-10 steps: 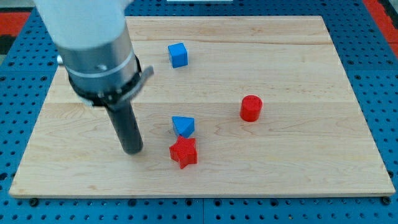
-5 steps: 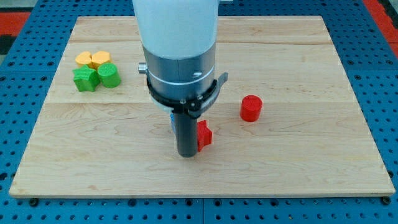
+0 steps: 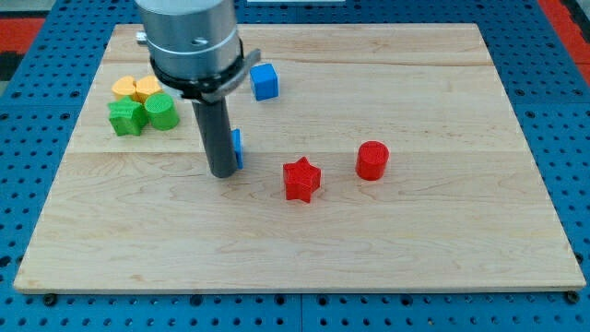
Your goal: Push the blue triangle closer to the blue cube
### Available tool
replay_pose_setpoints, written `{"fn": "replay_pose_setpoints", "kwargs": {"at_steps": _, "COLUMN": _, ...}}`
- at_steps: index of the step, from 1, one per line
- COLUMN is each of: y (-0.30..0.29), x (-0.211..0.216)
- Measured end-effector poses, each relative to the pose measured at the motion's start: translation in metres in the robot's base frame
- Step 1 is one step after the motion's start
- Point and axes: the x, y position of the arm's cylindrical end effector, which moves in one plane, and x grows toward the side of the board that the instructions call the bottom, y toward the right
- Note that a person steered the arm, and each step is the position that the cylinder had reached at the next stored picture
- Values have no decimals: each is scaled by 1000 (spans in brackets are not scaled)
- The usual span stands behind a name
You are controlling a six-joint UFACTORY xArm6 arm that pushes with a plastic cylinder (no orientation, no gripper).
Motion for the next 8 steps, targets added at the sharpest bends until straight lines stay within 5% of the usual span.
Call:
{"fn": "replay_pose_setpoints", "kwargs": {"at_steps": 5, "y": -2, "x": -85}}
{"fn": "replay_pose_setpoints", "kwargs": {"at_steps": 8, "y": 3, "x": -87}}
